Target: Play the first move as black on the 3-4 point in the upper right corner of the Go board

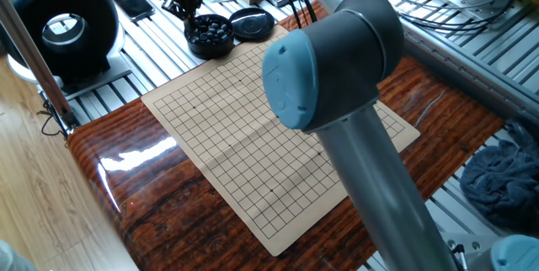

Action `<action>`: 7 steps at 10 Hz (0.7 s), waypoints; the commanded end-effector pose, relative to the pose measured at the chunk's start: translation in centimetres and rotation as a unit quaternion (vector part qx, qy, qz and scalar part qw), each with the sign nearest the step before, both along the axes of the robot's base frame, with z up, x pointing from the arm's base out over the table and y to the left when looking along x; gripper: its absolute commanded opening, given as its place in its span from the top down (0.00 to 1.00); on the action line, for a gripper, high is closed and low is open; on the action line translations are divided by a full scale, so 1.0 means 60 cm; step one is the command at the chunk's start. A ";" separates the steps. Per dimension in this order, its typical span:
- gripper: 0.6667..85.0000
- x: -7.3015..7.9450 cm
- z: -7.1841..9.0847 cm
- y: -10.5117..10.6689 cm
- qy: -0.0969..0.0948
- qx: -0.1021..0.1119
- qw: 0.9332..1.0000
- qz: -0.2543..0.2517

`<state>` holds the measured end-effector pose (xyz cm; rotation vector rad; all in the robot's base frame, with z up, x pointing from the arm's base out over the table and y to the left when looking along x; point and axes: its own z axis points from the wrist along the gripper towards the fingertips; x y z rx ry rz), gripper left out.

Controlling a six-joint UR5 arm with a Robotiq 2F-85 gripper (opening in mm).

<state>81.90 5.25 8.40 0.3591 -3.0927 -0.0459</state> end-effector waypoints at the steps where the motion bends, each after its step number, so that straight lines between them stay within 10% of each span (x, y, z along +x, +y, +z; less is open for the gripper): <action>1: 0.93 -0.017 0.000 0.022 0.002 0.001 1.000 -0.021; 7: 0.99 -0.042 0.000 0.047 0.001 0.004 0.999 -0.045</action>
